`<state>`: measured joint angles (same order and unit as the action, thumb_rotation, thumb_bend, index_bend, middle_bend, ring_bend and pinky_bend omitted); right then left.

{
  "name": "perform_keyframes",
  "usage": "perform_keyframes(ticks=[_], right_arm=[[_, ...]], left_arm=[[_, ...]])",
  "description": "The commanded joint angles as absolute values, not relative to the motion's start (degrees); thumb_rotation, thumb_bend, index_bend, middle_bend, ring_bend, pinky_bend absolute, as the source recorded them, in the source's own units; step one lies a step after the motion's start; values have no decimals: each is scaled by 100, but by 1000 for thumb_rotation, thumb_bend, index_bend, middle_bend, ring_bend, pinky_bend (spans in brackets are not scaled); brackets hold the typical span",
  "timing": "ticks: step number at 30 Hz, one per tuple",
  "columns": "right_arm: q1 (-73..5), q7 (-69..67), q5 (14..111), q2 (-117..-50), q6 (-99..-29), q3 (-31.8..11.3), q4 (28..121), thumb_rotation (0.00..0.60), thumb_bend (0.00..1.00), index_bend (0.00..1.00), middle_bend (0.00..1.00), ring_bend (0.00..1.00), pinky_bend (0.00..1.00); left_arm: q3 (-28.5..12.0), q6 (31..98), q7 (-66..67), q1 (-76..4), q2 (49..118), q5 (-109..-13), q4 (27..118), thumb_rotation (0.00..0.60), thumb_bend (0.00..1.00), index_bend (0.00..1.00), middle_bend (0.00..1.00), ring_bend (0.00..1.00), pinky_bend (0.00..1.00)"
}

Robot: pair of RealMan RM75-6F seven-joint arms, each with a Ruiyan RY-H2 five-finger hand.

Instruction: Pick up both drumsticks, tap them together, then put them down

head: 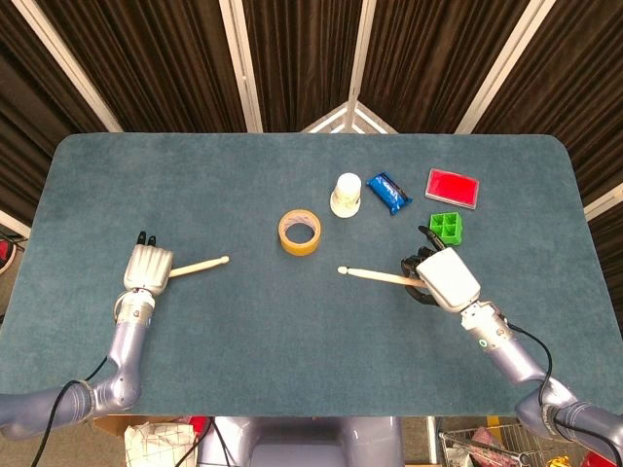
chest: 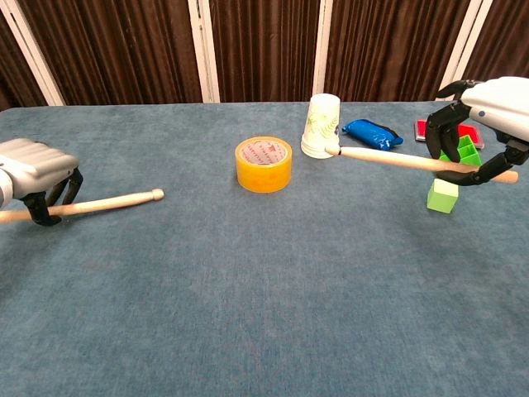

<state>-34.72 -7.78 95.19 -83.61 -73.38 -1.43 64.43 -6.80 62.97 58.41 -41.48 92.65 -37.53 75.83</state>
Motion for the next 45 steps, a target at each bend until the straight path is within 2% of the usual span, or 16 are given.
perform_keyframes(ticks=[1,3,5,8,11,16,23,32,45], right_arm=[[-3471,-775,9514,-8364,-7330,-147,6445,600,477,761,672,505,112],[-3470,-771,9509,-8365,-7316,-148,6440,600,477,761,672,505,112],[-3469,-768,9505,-8367,-7310,-151,6428,600,478,761,672,505,112],[-3449,-764,9479,-8369,-7294,-149,6425,600,477,761,672,505,112],[-3430,-756,9427,-8400,-7258,-158,6389,600,477,761,672,505,111],[-3426,-632,9282,-8554,-7205,-259,6229,600,478,761,672,505,111],[-3497,-2,9312,-8897,-7158,-283,5755,600,478,761,672,505,111],[-3530,374,9426,-9342,-6991,-110,5231,600,477,761,672,505,111],[-3304,628,8718,-9539,-6438,-269,5516,600,478,761,681,505,111]], left_arm=[[-726,6281,5951,-4167,9210,-3523,7735,600,427,487,521,155,104],[-744,6286,6014,-4186,9175,-3392,7817,600,427,445,494,134,90],[-763,6310,6086,-4204,9134,-3260,7895,600,427,396,427,90,69],[-816,6410,6203,-4248,9046,-3086,8038,600,427,293,264,18,48],[-928,6567,6174,-4259,8919,-3034,8205,600,427,204,164,0,40],[-1148,6814,5906,-4228,8448,-3151,8794,600,427,135,64,0,17],[-1543,6891,4463,-3950,7654,-4176,9652,600,427,132,59,0,16],[-1468,6714,3226,-3588,6884,-5169,10074,600,427,145,63,0,16],[-1302,6638,3021,-3491,6651,-5122,10168,600,426,146,62,0,16]])
